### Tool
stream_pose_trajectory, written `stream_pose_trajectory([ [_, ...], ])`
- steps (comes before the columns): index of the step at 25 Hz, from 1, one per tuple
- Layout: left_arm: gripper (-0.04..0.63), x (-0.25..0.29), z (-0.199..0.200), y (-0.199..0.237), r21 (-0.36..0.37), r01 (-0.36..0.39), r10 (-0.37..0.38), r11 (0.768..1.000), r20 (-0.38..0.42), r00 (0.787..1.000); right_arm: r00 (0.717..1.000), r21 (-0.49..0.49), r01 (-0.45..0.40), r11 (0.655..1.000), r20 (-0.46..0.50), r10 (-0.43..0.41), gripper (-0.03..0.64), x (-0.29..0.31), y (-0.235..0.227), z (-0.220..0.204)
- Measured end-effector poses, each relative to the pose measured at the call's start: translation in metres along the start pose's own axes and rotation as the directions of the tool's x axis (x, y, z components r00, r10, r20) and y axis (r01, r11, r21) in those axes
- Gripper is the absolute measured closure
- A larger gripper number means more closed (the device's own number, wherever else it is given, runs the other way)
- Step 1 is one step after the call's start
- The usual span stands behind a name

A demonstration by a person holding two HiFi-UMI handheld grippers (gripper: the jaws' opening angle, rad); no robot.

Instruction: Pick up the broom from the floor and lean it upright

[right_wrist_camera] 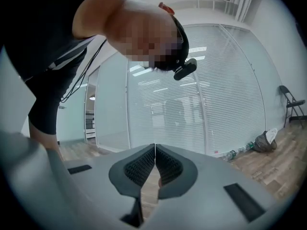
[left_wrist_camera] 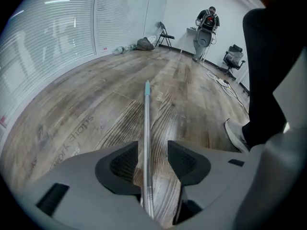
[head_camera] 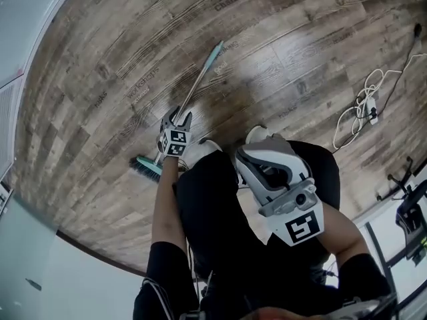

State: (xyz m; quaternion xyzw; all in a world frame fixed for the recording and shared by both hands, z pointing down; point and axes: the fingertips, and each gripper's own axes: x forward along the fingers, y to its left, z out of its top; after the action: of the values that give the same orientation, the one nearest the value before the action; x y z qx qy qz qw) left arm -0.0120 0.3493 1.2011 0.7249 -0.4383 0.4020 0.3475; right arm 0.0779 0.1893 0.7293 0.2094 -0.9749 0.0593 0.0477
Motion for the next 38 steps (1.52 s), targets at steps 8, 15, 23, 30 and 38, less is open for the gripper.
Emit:
stream_pose_trajectory([
  [8, 0.413, 0.047, -0.035, 0.002, 0.063, 0.055, -0.042, 0.996, -0.190, 0.981, 1.000, -0.048, 0.014, 0.999, -0.010, -0.015, 0.598, -0.002, -0.022, -0.010],
  [15, 0.468, 0.054, -0.041, 0.010, 0.079, -0.018, 0.041, 0.997, -0.292, 0.956, 0.999, -0.088, 0.003, 0.996, -0.038, -0.006, 0.598, -0.005, -0.030, -0.012],
  [23, 0.511, 0.023, -0.023, 0.020, -0.001, -0.069, 0.066, 0.998, -0.284, 0.957, 0.995, 0.045, 0.069, 0.997, -0.081, -0.065, 0.598, -0.023, -0.039, -0.006],
  [30, 0.512, -0.085, 0.006, 0.012, 0.004, -0.084, 0.083, 0.996, -0.217, 0.973, 0.979, 0.104, 0.164, 0.981, -0.142, -0.149, 0.598, -0.052, -0.033, -0.009],
  [38, 0.512, -0.222, 0.024, 0.006, -0.018, -0.194, 0.191, 0.981, -0.103, 0.976, 0.983, 0.107, 0.147, 0.983, -0.122, -0.134, 0.598, -0.058, 0.009, 0.054],
])
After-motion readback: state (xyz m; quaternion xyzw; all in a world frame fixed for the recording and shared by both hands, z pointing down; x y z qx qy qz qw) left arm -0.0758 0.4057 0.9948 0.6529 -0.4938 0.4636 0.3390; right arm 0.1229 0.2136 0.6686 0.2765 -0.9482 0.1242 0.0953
